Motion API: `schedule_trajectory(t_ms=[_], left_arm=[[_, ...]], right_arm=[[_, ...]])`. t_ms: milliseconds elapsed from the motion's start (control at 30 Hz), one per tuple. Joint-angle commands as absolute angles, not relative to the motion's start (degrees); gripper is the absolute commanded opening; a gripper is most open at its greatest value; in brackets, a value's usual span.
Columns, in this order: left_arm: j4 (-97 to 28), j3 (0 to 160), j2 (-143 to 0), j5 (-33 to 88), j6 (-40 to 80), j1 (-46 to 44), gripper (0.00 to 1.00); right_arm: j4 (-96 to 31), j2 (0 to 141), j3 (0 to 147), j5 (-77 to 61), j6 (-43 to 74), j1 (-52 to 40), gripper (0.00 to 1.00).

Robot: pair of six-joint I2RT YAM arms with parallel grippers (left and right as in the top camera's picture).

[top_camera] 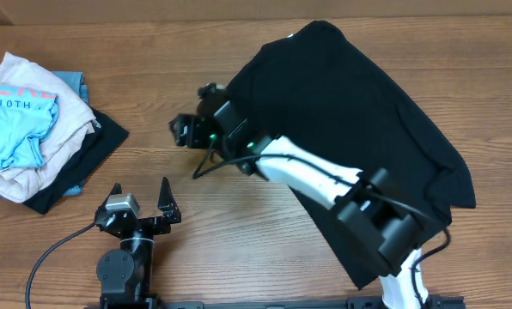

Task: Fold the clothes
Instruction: 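Lift the black t-shirt with the right gripper and fling it flat onto the table center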

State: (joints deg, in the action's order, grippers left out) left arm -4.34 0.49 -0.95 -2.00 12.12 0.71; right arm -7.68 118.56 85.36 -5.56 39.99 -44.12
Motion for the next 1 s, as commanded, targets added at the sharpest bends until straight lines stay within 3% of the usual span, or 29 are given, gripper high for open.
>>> schedule_trajectory(t_ms=[0,200,333,533,700,967], left_arm=[[-4.14,0.27,-0.47,-2.55,13.32,0.3,1.0],[-4.14,0.27,-0.47,-2.52,13.32,0.3,1.0],[-4.14,0.27,-0.47,-2.52,13.32,0.3,1.0],[-4.14,0.27,-0.47,-2.52,13.32,0.3,1.0],[-4.14,0.27,-0.47,-2.52,13.32,0.3,1.0],[0.4,0.27,-0.47,-5.52,13.43,0.34,1.0]], right_arm=[[-15.18,109.78,85.69,-2.37,34.63,-36.34,0.8],[-39.27,104.51,85.69,0.4,31.77,-18.35,0.81],[-47.79,104.62,85.67,0.4,25.3,-5.74,0.86],[-49.41,104.62,85.67,0.6,22.26,9.32,1.0],[-49.45,104.62,85.67,0.56,22.28,20.45,1.0],[-49.41,104.62,85.67,0.56,22.26,24.45,1.0]])
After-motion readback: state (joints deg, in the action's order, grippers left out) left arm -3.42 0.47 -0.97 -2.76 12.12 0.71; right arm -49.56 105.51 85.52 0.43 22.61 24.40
